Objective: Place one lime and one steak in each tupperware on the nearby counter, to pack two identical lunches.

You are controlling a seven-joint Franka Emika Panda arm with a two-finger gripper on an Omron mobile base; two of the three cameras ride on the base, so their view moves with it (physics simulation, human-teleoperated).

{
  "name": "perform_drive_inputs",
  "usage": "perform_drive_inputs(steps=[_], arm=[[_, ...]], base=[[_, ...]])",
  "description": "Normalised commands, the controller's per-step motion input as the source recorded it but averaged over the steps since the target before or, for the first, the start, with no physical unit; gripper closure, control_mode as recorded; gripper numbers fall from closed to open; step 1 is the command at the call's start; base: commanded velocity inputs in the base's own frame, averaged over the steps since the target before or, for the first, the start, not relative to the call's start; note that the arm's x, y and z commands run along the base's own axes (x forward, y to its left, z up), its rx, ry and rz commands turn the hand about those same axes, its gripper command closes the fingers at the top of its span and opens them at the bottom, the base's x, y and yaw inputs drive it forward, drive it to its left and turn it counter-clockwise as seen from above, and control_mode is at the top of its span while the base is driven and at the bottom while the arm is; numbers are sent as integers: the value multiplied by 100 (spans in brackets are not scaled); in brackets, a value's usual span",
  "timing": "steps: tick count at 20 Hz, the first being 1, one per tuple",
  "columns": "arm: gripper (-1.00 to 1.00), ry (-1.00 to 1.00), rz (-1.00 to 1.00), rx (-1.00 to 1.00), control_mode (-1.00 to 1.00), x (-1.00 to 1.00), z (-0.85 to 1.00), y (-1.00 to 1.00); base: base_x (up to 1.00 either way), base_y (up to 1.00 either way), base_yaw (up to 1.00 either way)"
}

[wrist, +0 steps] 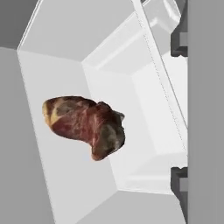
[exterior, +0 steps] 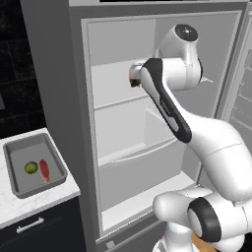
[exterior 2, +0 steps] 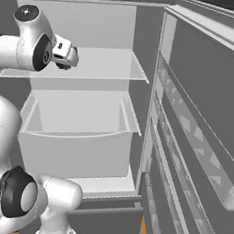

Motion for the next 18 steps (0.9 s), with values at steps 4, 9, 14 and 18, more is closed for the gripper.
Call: perform_drive_inputs(steps=[4, 9, 14, 18], arm=[[-100, -11, 0, 0, -100, 95, -4, 15], [-100, 4, 0, 0, -100, 73, 47, 13], [-100, 12, 0, 0, -100, 27, 69, 11], [-100, 1, 0, 0, -100, 0, 15, 13]], base=[[0, 0, 0], [0, 0, 0], [0, 0, 0], [0, 0, 0]])
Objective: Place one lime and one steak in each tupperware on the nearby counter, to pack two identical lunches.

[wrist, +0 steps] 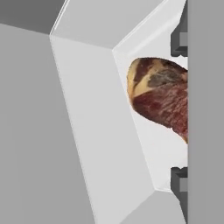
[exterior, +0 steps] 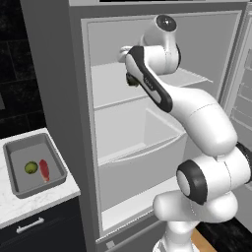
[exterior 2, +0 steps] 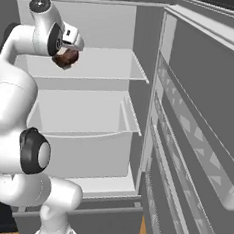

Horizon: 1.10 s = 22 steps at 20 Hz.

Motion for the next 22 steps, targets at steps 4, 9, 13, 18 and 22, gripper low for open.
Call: perform_drive_inputs(steps=[4, 9, 13, 18, 22], arm=[[-100, -1, -1, 0, -100, 0, -14, 3], [-100, -10, -12, 0, -100, 9, -58, 0], [-100, -5, -17, 0, -100, 39, -39, 0], [-100, -1, -16, 0, -100, 23, -8, 0], [-100, 0, -10, 0, -100, 0, 0, 0]], base=[[0, 0, 0], [0, 0, 0], [0, 0, 0], [0, 0, 0], [0, 0, 0]])
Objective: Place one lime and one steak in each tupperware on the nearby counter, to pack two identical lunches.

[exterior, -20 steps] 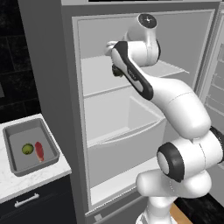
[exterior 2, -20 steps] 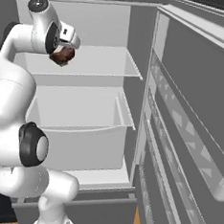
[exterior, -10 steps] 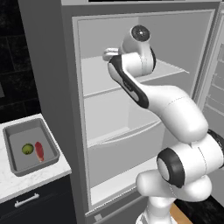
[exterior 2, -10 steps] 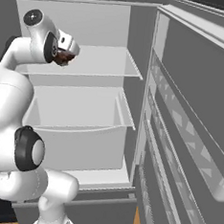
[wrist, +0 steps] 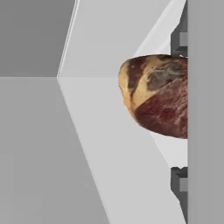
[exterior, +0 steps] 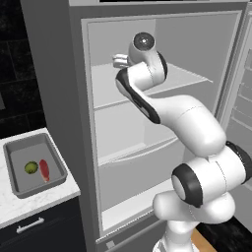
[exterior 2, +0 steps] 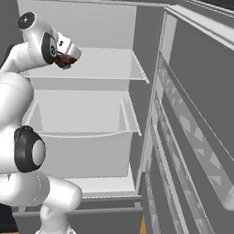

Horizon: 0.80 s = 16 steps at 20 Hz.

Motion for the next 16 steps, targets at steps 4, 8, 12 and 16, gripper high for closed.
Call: perform_drive_inputs(steps=[4, 8, 12, 16], arm=[[-100, 10, -10, 1, -100, 0, -23, 0], [-100, 15, -10, 3, -100, 0, -29, 0], [-100, 12, -6, 4, -100, 0, -26, 0], [-100, 4, 1, 4, -100, 21, -31, 19]], base=[[0, 0, 0], [0, 0, 0], [0, 0, 0], [0, 0, 0]])
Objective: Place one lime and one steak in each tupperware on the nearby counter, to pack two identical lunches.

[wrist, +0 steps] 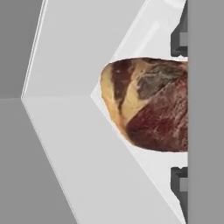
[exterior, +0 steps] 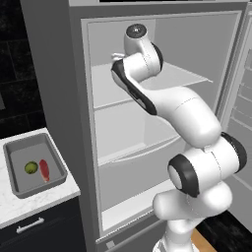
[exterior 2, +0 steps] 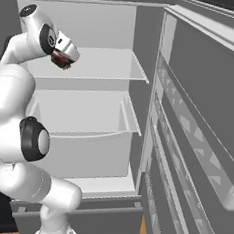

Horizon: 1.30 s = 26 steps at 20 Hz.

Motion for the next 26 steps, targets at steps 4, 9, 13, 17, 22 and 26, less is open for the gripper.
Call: perform_drive_inputs(steps=[4, 9, 13, 17, 22, 26], arm=[[-100, -2, 7, 6, -100, 6, -64, 37], [-100, -4, 8, 7, -100, 0, -72, 45], [-100, -5, 6, 4, -100, -19, -71, 49], [-100, 0, 7, 0, -100, -50, -56, 48], [-100, 0, 12, 0, -100, -39, -43, 39], [-100, 0, 8, 0, -100, 22, -4, 4]], base=[[0, 0, 0], [0, 0, 0], [0, 0, 0], [0, 0, 0], [0, 0, 0], [0, 0, 0]])
